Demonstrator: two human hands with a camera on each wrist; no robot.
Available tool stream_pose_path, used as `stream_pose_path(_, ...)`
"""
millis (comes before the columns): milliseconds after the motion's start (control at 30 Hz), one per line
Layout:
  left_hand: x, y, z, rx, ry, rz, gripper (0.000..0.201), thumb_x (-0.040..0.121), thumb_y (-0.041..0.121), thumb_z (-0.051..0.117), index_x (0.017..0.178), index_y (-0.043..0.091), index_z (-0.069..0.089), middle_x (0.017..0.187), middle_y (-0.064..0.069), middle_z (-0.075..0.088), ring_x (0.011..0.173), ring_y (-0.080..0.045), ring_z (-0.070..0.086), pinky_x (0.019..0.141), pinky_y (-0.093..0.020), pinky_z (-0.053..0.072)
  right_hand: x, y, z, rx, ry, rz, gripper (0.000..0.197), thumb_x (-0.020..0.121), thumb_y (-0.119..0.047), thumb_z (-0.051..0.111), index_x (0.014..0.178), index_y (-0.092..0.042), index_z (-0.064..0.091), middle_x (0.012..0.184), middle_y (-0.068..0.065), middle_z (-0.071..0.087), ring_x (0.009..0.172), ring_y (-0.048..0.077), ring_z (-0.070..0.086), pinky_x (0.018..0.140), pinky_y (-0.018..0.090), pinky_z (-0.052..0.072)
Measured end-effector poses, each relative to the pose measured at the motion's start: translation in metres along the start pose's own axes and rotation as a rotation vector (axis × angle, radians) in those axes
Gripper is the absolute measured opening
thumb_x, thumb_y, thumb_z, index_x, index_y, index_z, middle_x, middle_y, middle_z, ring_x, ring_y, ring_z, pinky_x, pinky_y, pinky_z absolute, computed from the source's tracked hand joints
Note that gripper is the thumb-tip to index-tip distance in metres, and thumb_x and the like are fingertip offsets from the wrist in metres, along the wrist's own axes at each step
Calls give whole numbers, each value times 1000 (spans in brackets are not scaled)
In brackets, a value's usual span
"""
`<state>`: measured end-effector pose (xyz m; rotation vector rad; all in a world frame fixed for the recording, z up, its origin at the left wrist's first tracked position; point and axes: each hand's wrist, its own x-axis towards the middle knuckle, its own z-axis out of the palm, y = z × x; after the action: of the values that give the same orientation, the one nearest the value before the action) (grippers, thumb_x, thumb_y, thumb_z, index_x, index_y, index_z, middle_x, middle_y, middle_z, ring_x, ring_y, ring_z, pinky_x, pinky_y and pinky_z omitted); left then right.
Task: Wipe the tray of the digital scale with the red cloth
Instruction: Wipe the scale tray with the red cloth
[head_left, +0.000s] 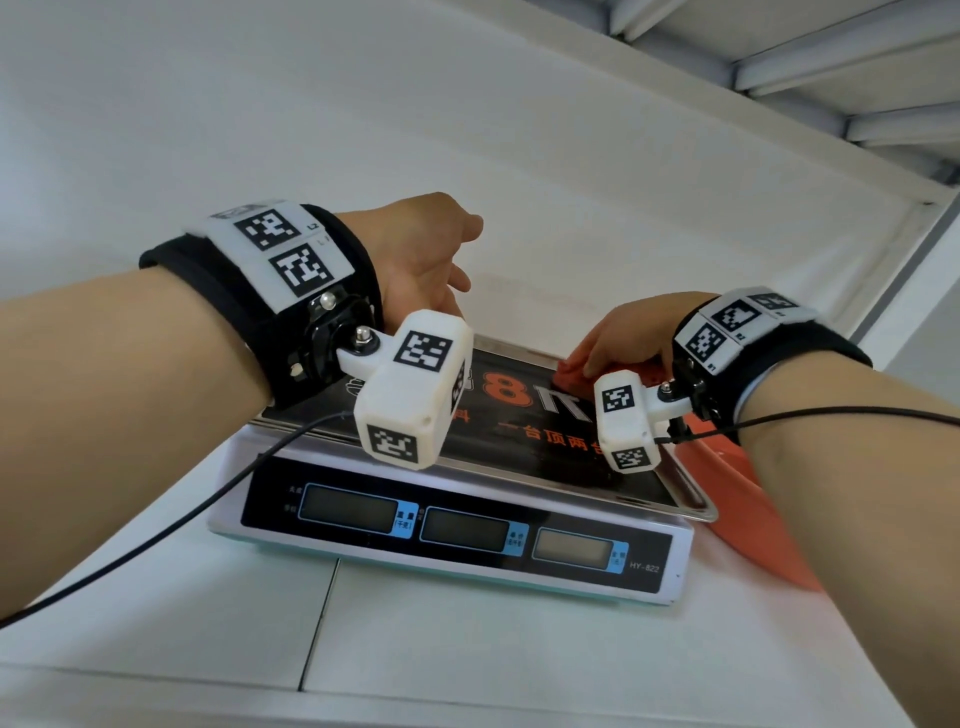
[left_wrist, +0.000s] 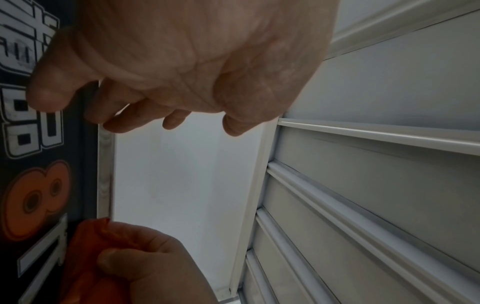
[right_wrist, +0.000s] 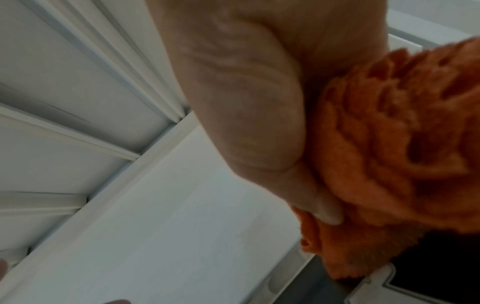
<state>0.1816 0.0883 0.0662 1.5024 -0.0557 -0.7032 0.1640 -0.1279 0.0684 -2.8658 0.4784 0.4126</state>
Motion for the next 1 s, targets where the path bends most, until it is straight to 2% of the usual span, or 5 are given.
stream_pose_path(200,1,1,6,24,-14,6,72,97,54,35,152,10,22,151,-35,21,140,-50,19,97,-68,28,-16,-4,0,57,-91,-91,30,92,-1,61,116,-14,73,112,7,74,86,20,67,81,36,59)
stream_pose_path(333,0,1,12,32,-19,10,72,97,54,36,151,10,22,150,-36,22,139,-50,20,87,-66,34,-17,5,-10,279,-5,-45,26,93,10,51,104,-5,68,55,1,73,40,10,66,36,18,49)
stream_pose_path(667,-1,4,20,40,-46,4,73,97,55,35,153,11,19,152,-35,18,141,-49,18,97,-67,29,-6,17,2,240,-29,-40,23,88,-4,66,107,-11,76,96,2,80,72,12,72,66,27,59)
stream_pose_path(800,-4,4,25,71,-49,16,73,97,55,35,153,11,19,151,-35,20,140,-49,19,86,-67,35,-10,15,0,397,-141,-65,29,90,7,55,103,-11,74,109,7,77,101,23,70,103,42,50)
stream_pose_path(1000,-8,2,29,105,-39,12,72,97,55,34,153,11,21,151,-34,21,140,-48,21,69,-63,36,-4,13,7,277,9,30,30,101,-1,43,115,-11,68,88,0,69,72,17,59,59,24,50)
